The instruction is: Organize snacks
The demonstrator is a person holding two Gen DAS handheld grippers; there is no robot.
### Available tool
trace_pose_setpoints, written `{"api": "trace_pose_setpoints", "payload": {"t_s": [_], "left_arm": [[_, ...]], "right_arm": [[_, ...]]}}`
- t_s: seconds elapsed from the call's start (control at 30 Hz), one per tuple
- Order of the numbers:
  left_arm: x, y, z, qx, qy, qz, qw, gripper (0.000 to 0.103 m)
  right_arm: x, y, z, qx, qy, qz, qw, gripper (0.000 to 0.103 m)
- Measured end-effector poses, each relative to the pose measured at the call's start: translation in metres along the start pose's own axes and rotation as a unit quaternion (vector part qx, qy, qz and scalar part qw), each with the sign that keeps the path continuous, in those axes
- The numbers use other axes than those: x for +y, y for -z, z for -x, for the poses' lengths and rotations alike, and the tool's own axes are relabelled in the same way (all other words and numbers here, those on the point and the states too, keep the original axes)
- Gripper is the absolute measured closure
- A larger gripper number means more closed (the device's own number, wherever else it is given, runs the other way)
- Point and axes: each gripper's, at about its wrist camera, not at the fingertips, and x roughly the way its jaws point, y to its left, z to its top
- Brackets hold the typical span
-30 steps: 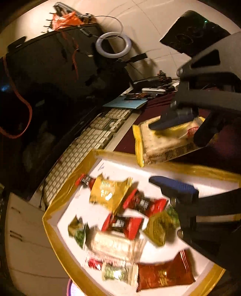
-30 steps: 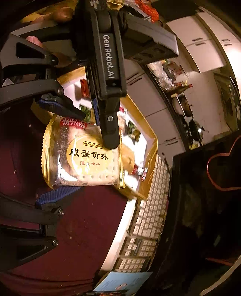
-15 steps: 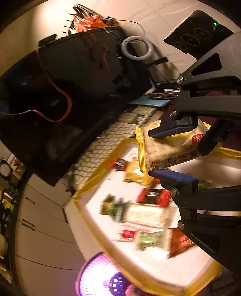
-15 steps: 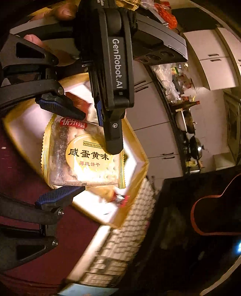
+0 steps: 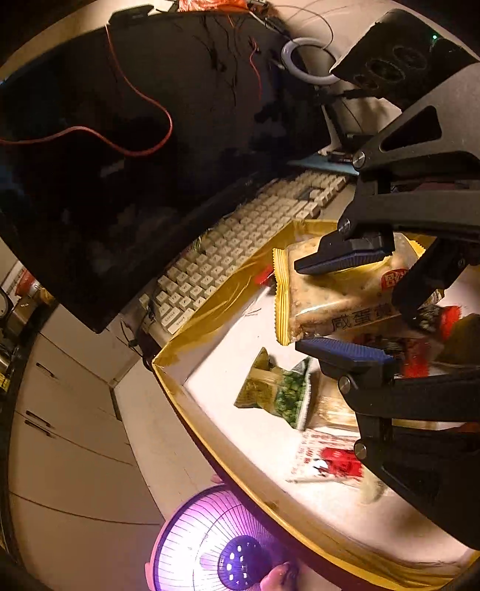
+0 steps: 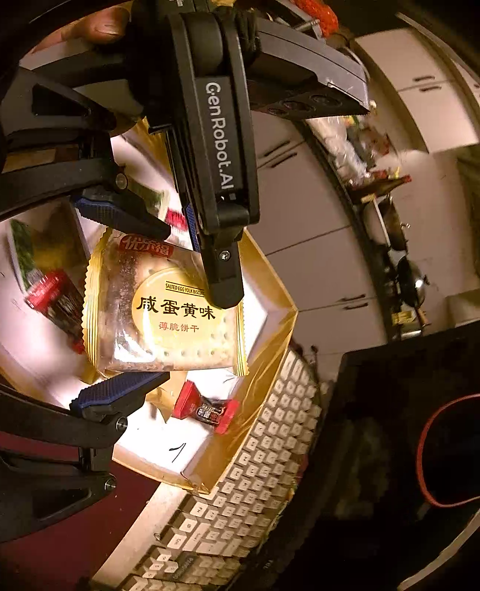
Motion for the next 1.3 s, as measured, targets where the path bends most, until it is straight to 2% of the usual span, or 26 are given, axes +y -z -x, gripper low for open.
{"api": "trace_pose_setpoints", "payload": {"t_s": [0.3, 0.57, 0.63, 0.67, 0.7, 0.77, 0.83, 0.9, 0.97, 1.03, 1.13, 1.3], "left_arm": [[0.003, -0.010, -0.029, 0.028, -0.039, -0.004, 0.9988, 0.070], [-0.001, -0.008, -0.031, 0.025, -0.043, -0.015, 0.9986, 0.070], [-0.006, -0.006, -0.021, 0.019, -0.060, -0.031, 0.9975, 0.068], [-0.011, -0.004, -0.012, 0.006, -0.072, -0.048, 0.9962, 0.057], [-0.016, 0.001, 0.000, -0.013, -0.089, -0.067, 0.9936, 0.040], [-0.022, 0.012, 0.024, -0.052, -0.121, -0.087, 0.9875, 0.027], [-0.026, 0.028, 0.048, -0.081, -0.139, -0.101, 0.9817, 0.025], [-0.027, 0.043, 0.064, -0.092, -0.160, -0.115, 0.9760, 0.024], [-0.027, 0.063, 0.083, -0.109, -0.195, -0.131, 0.9659, 0.024], [-0.026, 0.079, 0.096, -0.124, -0.210, -0.137, 0.9600, 0.024], [-0.027, 0.101, 0.112, -0.131, -0.203, -0.149, 0.9589, 0.024], [-0.031, 0.117, 0.122, -0.128, -0.205, -0.172, 0.9550, 0.023]], "right_arm": [[-0.012, -0.005, -0.028, 0.025, 0.020, -0.012, 0.999, 0.033], [-0.017, -0.005, -0.034, 0.019, 0.036, -0.020, 0.999, 0.030], [-0.019, -0.005, -0.032, 0.016, 0.041, -0.028, 0.999, 0.030], [-0.019, -0.005, -0.029, 0.014, 0.044, -0.031, 0.998, 0.030], [-0.019, -0.003, -0.022, 0.008, 0.052, -0.034, 0.998, 0.030], [-0.017, 0.003, -0.002, -0.015, 0.074, -0.047, 0.996, 0.021], [-0.015, 0.015, 0.022, -0.035, 0.085, -0.074, 0.993, 0.019], [-0.010, 0.032, 0.040, -0.035, 0.093, -0.095, 0.990, 0.019], [-0.002, 0.050, 0.054, -0.028, 0.101, -0.106, 0.989, 0.019], [0.004, 0.066, 0.064, -0.023, 0.093, -0.116, 0.989, 0.019], [0.011, 0.078, 0.070, -0.001, 0.081, -0.114, 0.990, 0.019], [0.024, 0.086, 0.083, 0.001, 0.097, -0.116, 0.989, 0.019]]}}
